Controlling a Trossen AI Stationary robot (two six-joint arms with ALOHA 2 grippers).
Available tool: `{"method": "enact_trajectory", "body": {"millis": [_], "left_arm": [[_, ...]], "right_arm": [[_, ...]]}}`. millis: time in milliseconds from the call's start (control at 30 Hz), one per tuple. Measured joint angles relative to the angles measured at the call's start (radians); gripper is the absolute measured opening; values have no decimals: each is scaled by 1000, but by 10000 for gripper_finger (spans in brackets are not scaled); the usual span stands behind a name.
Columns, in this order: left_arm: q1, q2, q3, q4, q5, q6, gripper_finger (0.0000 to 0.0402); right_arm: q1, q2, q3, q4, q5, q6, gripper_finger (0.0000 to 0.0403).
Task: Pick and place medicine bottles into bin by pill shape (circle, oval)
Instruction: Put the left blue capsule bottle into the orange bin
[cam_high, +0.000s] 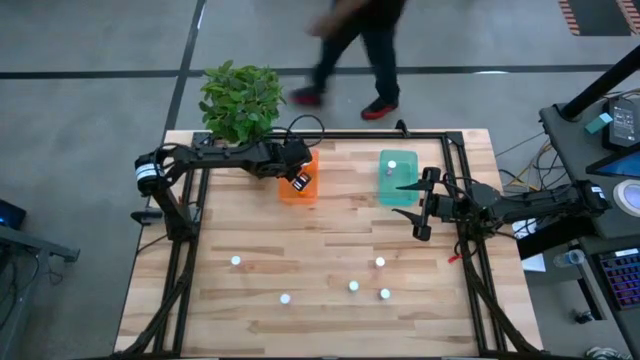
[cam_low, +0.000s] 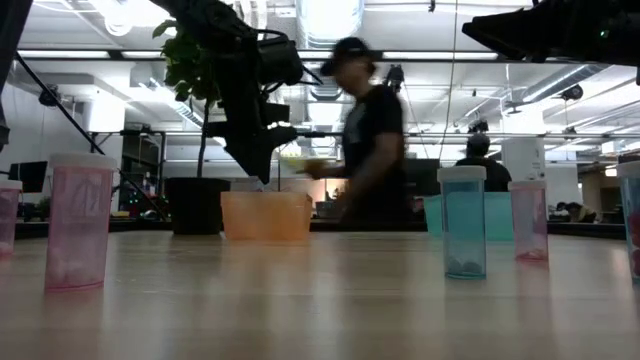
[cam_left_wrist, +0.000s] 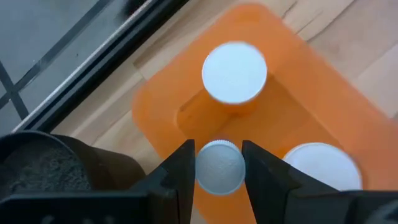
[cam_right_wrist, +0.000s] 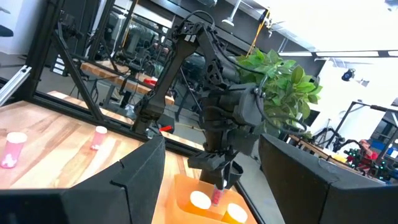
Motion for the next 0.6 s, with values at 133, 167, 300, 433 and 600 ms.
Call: {"method": "enact_trajectory", "body": {"millis": [133,167,300,433,600], "left_arm": [[0,0,-9,7,0,0,96],[0,0,-9,9,0,0,96],[0,0,-17,9,0,-1,96],[0,0,-38,10,0,-6,96],[0,0,-54,23,0,-6,96]], "right_arm": [[0,0,0,0,0,2,247],[0,0,0,0,0,2,247],[0,0,0,0,0,2,247],[0,0,0,0,0,2,247],[0,0,0,0,0,2,247]]}}
